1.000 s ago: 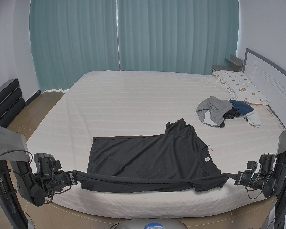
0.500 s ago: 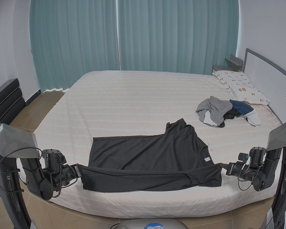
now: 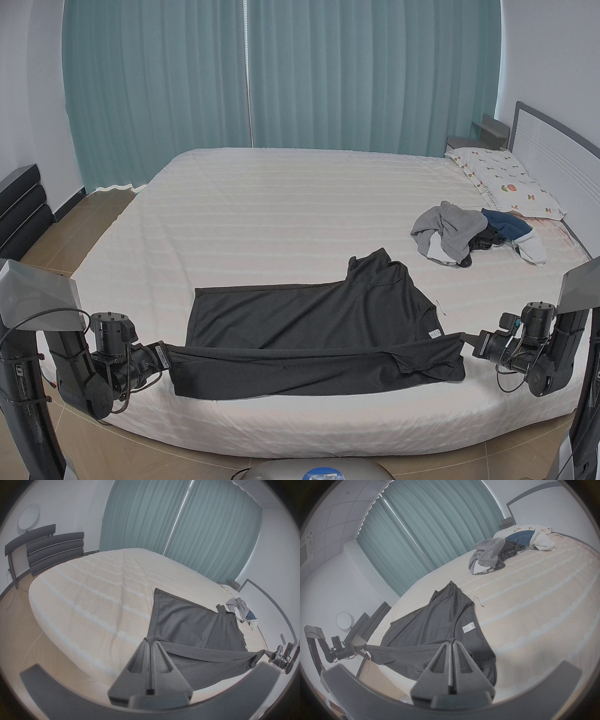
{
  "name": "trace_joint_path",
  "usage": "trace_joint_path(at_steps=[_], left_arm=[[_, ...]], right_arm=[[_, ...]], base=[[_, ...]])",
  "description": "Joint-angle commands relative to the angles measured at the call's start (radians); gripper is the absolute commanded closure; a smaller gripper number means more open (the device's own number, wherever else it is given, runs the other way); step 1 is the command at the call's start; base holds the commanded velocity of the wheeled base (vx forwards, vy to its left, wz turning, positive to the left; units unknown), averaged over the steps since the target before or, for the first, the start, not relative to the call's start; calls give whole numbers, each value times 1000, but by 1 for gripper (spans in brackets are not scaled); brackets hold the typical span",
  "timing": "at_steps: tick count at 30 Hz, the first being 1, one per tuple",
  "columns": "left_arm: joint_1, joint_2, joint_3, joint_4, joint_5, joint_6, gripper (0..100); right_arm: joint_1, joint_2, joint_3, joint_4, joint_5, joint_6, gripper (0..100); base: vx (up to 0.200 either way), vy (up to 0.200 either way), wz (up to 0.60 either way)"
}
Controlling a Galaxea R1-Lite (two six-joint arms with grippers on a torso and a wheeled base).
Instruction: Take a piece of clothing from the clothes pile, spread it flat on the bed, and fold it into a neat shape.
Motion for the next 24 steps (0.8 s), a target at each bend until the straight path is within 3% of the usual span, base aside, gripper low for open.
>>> trace_joint_path(at_steps=[1, 8, 24], left_arm=[[-3, -3, -3, -1, -5, -4, 100], [-29, 59, -89, -1, 4, -78, 100], [-31, 154, -167, -1, 24, -84, 100]], right_arm=[[-2, 0, -5, -3, 1, 4, 100], [-2, 25, -43, 8, -7, 5, 100], [6, 135, -167, 8, -10, 54, 100]], base=[[0, 0, 0], [0, 0, 0], [0, 0, 0]])
